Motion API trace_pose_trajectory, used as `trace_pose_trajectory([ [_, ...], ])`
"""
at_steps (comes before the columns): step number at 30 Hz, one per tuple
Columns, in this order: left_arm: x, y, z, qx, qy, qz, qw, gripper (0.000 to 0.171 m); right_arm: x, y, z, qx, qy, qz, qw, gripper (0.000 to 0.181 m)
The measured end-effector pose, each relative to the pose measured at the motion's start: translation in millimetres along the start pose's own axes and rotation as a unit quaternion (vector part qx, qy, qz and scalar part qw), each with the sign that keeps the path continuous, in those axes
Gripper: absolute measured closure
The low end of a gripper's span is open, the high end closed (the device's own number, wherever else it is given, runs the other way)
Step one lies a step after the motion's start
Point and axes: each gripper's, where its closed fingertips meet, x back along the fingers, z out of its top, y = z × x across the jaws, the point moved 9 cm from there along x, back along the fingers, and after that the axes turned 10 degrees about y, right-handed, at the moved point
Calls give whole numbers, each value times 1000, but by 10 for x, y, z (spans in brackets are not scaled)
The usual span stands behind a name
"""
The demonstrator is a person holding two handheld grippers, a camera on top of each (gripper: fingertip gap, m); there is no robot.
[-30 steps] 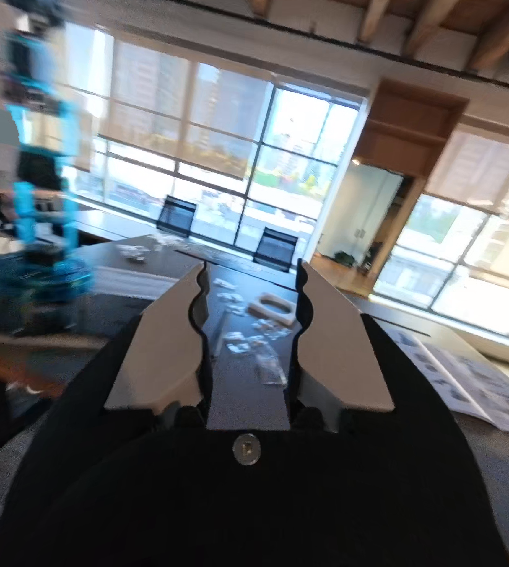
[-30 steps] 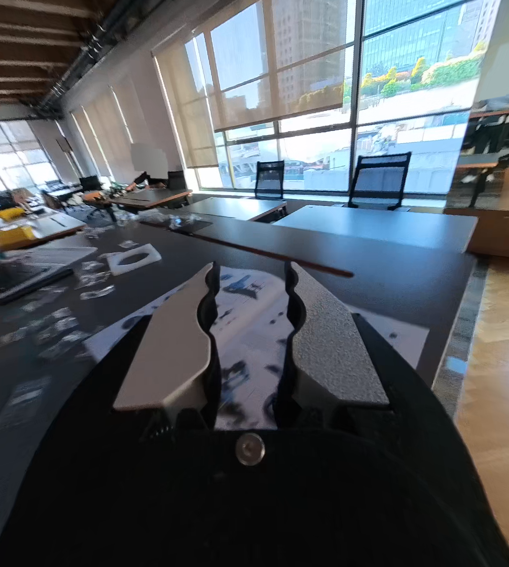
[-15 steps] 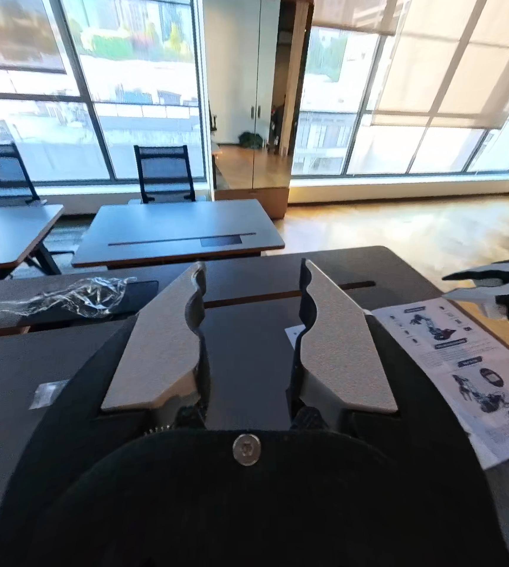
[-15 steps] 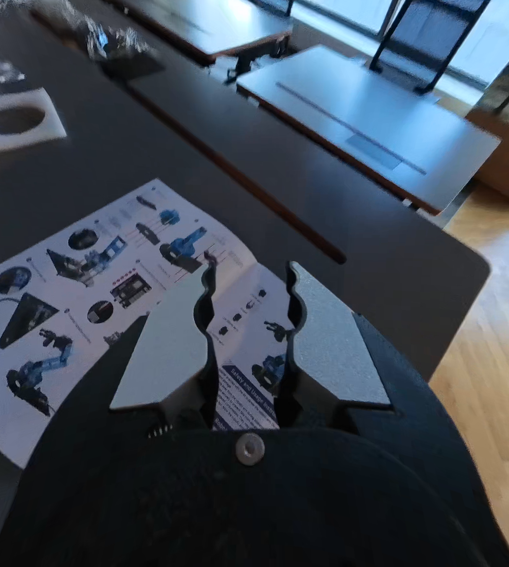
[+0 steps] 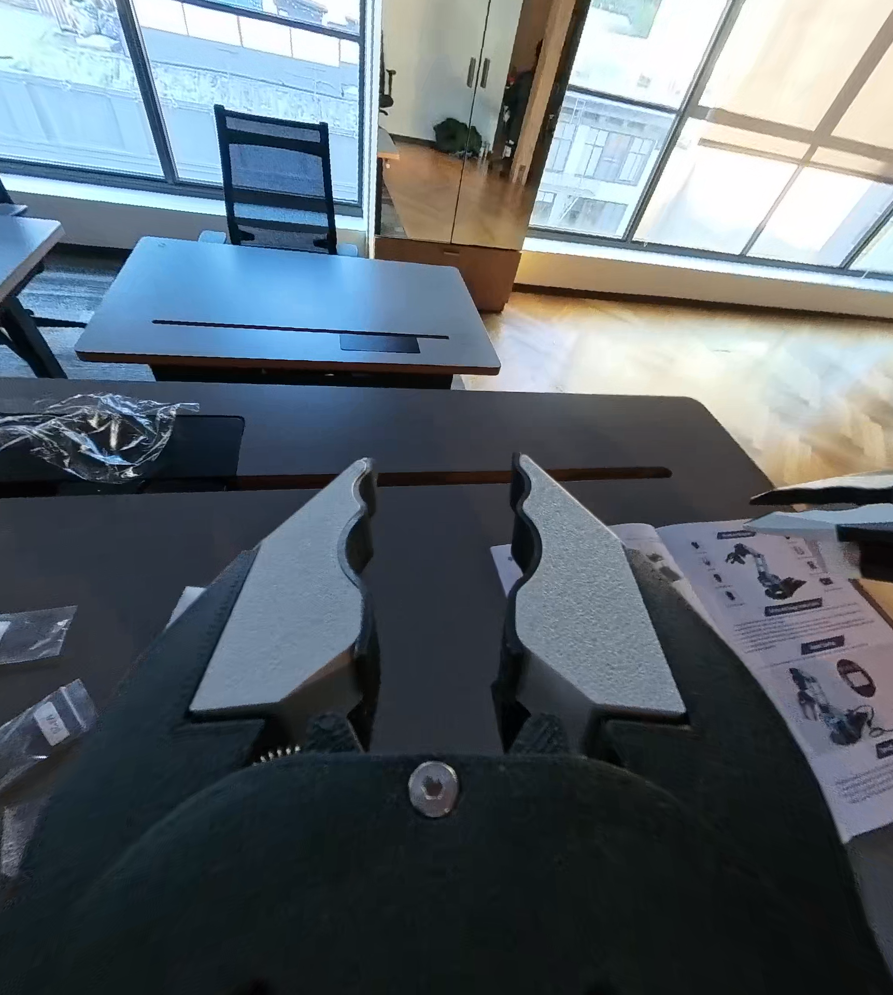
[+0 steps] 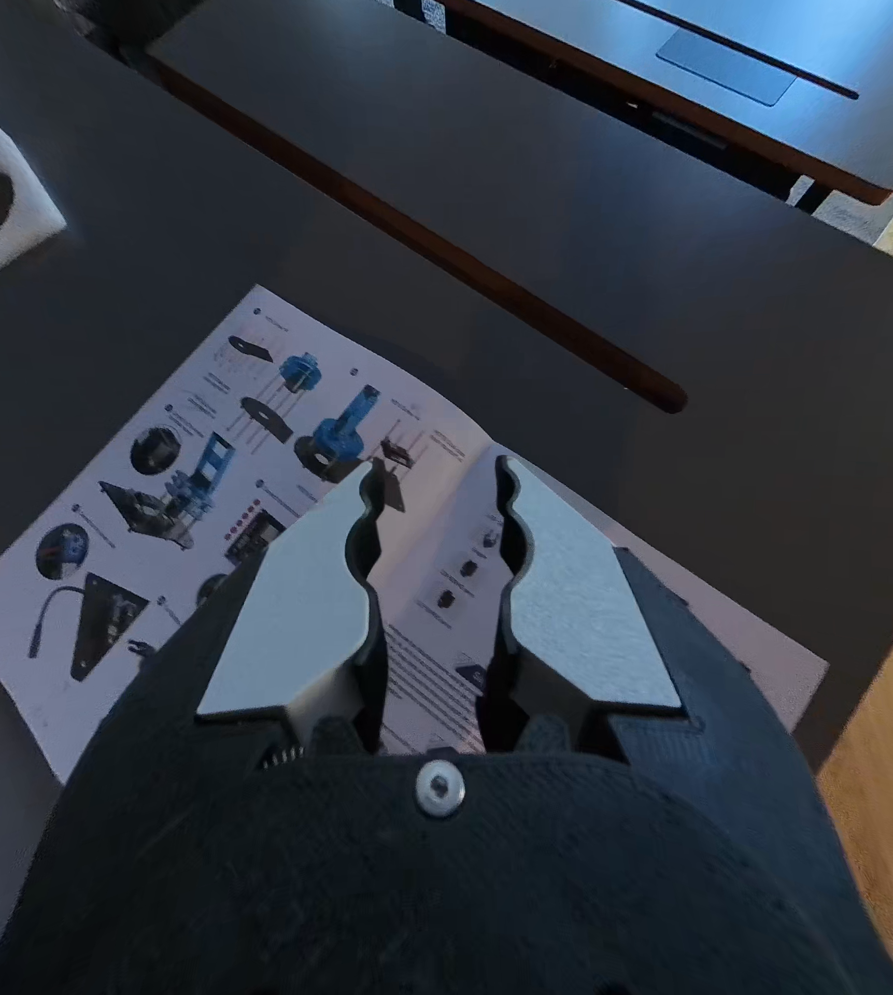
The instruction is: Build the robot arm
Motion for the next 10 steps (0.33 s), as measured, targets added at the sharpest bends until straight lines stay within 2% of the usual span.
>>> trace_pose_trajectory([
  [3,-9,34,36,-13,9,-3,1000,122,-20,-37,17,-20,-1,-1,1000,143],
  [6,-40,74,64,11,42,-25,999,123,26,-13,31,-21,6,-21,1000,144],
  [10,-91,114,33,34,35,-57,997,123,112,50,55,-40,29,-29,998,146],
])
